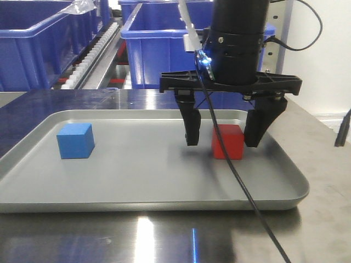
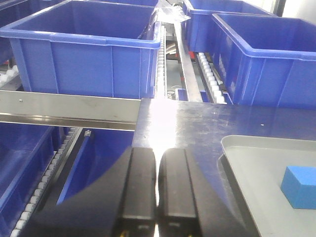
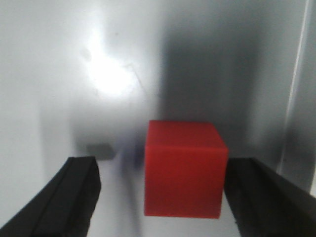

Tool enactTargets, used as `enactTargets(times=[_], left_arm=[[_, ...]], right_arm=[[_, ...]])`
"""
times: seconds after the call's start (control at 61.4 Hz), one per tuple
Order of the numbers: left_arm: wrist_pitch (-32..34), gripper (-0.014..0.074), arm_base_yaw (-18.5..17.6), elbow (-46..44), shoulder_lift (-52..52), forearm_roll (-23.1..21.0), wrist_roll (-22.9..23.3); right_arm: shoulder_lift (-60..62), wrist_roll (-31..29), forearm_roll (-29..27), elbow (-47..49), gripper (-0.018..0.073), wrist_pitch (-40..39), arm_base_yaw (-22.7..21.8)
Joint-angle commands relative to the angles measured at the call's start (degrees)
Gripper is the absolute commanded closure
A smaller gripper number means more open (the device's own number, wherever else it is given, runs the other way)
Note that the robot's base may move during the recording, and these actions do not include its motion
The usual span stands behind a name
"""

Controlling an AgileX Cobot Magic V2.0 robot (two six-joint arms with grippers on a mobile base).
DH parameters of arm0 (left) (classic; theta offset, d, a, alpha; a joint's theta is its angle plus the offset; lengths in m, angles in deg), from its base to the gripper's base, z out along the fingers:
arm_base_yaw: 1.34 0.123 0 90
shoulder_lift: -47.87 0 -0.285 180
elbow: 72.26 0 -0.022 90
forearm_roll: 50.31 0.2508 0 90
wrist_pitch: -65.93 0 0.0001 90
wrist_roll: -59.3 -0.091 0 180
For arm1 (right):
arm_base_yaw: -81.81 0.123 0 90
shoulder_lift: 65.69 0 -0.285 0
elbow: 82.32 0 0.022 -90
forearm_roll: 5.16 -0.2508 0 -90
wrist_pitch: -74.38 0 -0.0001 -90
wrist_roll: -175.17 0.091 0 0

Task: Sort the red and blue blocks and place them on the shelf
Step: 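Move the right gripper over the red cube and lower it, then close the right gripper on the red cube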

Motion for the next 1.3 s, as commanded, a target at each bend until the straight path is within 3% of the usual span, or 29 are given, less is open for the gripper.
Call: enactTargets(times=[0.0, 0.147, 0.228, 0.261, 0.375, 0.424, 0.521, 0.7, 0.831, 1.091, 1.287], left_arm=[[4.5, 0.0472, -0.4, 1.3, 0.8, -0.4, 0.3], [4.5, 0.0472, -0.4, 1.3, 0.8, -0.4, 0.3], [4.5, 0.0472, -0.4, 1.3, 0.8, -0.4, 0.3], [4.5, 0.0472, -0.4, 1.3, 0.8, -0.4, 0.3], [4.5, 0.0472, -0.4, 1.3, 0.8, -0.4, 0.3], [4.5, 0.0472, -0.4, 1.3, 0.8, -0.4, 0.3], [4.5, 0.0472, -0.4, 1.3, 0.8, -0.4, 0.3], [4.5, 0.0472, -0.4, 1.3, 0.8, -0.4, 0.3], [4.5, 0.0472, -0.4, 1.3, 0.8, -0.4, 0.3], [4.5, 0.0472, -0.4, 1.3, 0.8, -0.4, 0.3], [4.5, 0.0472, -0.4, 1.3, 0.8, -0.4, 0.3]], right_arm=[[2.8, 0.2, 0.8, 1.9, -0.0066, -0.9, -0.4], [2.8, 0.2, 0.8, 1.9, -0.0061, -0.8, -0.4], [2.8, 0.2, 1.3, 1.9, 0.0011, -0.4, -0.4], [2.8, 0.2, 1.5, 1.9, 0.0068, -0.1, -0.4], [2.8, 0.2, 1.7, 1.9, 0.0426, 0.3, -0.4], [2.8, 0.2, 1.7, 1.9, 0.0529, 0.2, -0.4], [2.9, 0.1, 1.7, 1.9, 0.0466, 0.2, -0.4], [4.7, -0.5, 1.7, 1.9, 0.0468, 0.2, -0.4], [7.2, -4.5, 1.4, 1.9, 0.0468, 0.2, -0.8], [12.7, -24.4, -7.0, -2.7, 0.0468, -3.5, -7.5], [20.5, -35.8, -10.2, -12.4, 0.0468, -13.8, -13.9]])
